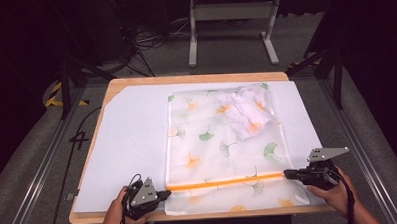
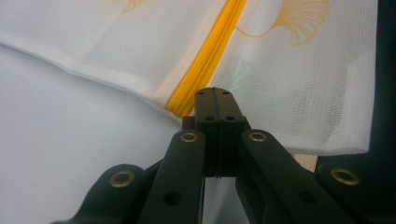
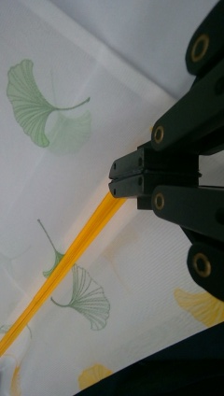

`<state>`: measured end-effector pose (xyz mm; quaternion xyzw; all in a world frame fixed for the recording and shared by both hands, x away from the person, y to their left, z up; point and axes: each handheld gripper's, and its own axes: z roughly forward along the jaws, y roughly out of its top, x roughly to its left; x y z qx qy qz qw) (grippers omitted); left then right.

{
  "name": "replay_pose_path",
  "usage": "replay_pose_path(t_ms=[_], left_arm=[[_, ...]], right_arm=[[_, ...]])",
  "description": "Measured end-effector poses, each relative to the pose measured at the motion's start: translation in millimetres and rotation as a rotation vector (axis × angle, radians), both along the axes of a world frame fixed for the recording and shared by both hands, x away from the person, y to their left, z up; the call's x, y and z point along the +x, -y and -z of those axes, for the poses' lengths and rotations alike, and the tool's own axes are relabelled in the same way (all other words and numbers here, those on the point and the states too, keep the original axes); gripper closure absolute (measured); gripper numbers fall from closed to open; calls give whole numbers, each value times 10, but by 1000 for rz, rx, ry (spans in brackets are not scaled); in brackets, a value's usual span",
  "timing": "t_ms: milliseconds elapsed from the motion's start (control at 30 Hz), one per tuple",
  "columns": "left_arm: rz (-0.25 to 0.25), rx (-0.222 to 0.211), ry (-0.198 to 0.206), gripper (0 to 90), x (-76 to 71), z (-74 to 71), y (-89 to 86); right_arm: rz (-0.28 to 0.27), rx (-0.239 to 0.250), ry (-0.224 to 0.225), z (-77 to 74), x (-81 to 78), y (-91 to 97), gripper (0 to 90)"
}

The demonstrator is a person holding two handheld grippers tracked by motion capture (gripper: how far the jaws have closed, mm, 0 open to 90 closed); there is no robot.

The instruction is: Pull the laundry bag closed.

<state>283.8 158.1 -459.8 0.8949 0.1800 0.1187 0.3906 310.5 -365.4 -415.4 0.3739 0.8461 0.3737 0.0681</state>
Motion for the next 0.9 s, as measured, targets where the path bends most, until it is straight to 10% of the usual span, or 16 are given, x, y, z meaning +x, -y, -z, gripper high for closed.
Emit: replay_pose_path(t_ms=[900], left_arm=[[3,-2,-3,900,2,0,-2]], right_arm=[[56,28,-10,123,-43,204,900]])
